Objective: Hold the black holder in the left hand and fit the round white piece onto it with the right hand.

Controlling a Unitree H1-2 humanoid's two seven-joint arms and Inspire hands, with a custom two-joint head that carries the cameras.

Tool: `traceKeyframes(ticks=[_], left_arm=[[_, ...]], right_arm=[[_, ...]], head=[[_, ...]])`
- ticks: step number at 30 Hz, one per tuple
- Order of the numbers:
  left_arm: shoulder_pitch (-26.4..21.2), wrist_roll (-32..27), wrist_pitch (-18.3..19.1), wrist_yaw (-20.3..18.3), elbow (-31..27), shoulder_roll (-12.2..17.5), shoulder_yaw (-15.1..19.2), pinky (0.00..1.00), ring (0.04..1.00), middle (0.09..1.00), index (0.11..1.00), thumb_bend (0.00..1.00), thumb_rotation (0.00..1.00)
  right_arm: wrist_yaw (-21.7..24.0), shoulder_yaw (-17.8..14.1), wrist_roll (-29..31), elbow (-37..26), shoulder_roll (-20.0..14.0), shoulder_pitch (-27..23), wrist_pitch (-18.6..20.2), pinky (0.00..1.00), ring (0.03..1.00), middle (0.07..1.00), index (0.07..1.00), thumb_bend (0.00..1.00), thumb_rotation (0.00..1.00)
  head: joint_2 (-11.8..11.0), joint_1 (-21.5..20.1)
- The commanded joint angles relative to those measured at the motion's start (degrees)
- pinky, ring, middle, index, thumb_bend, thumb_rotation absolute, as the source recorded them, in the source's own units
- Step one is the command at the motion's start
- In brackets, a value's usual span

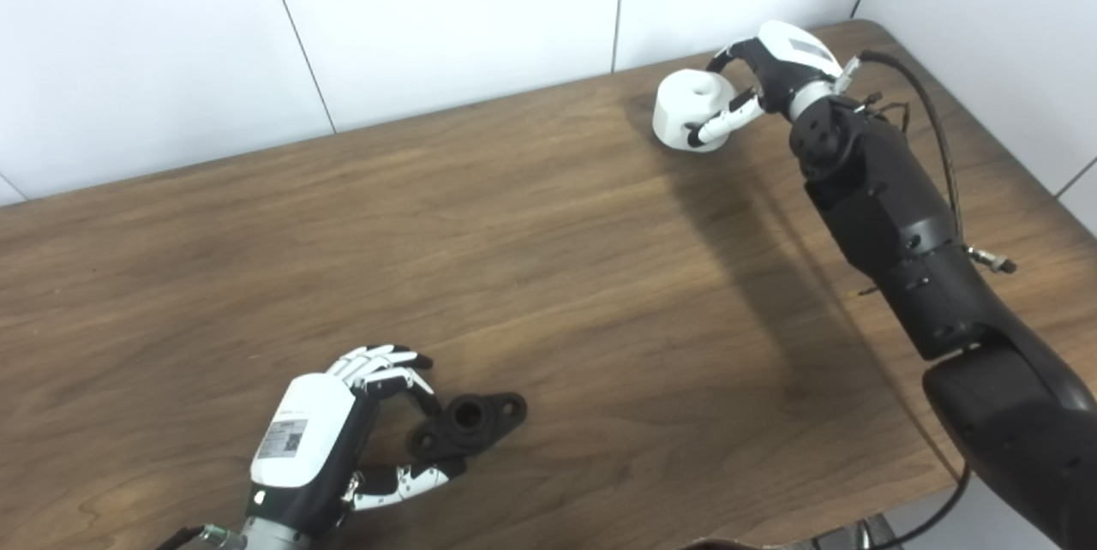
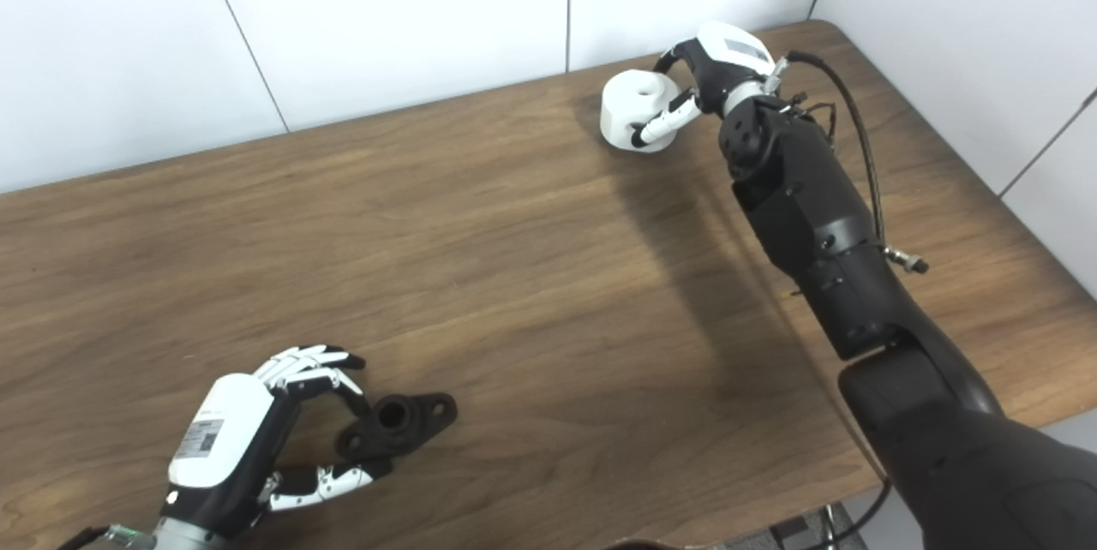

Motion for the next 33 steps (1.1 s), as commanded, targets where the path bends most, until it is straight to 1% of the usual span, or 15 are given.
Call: traceKeyframes(ticks=[1, 9, 13, 26, 33], left_arm=[[2.08, 1.34, 2.17, -3.08, 1.42, 1.02, -0.62, 0.83, 0.823, 0.761, 0.487, 0.52, 0.04], [1.99, 1.35, 2.49, -3.41, 1.14, 0.86, -0.61, 0.83, 0.826, 0.763, 0.487, 0.52, 0.04], [1.99, 1.23, 2.13, -2.92, 1.47, 0.82, -0.55, 0.82, 0.822, 0.761, 0.487, 0.52, 0.04], [2.06, 1.42, 2.31, -3.00, 1.36, 0.68, -0.53, 0.82, 0.822, 0.762, 0.487, 0.52, 0.04], [1.98, 1.39, 2.33, -3.22, 1.38, 0.72, -0.57, 0.82, 0.821, 0.764, 0.487, 0.52, 0.04]], right_arm=[[-1.76, -0.37, 0.06, -1.06, -1.88, -3.09, -0.09, 0.84, 0.963, 0.909, 0.729, 0.81, 0.28], [-2.80, 0.32, 0.92, -0.25, -2.14, -3.37, -0.45, 0.84, 0.961, 0.903, 0.718, 0.81, 0.27], [-2.90, 0.95, 0.68, -0.18, -2.53, -3.52, -0.46, 0.82, 0.952, 0.896, 0.711, 0.80, 0.28], [-2.94, 0.83, 1.75, -0.78, -2.91, -3.38, -0.34, 0.83, 0.957, 0.888, 0.674, 0.77, 0.24], [-4.18, 0.72, 2.56, -0.73, -3.06, -3.03, -1.70, 0.84, 0.951, 0.866, 0.636, 0.75, 0.22]], head=[[0.06, 0.03], [0.08, 0.10], [0.03, 0.14], [0.11, 0.25], [0.09, 0.32]])
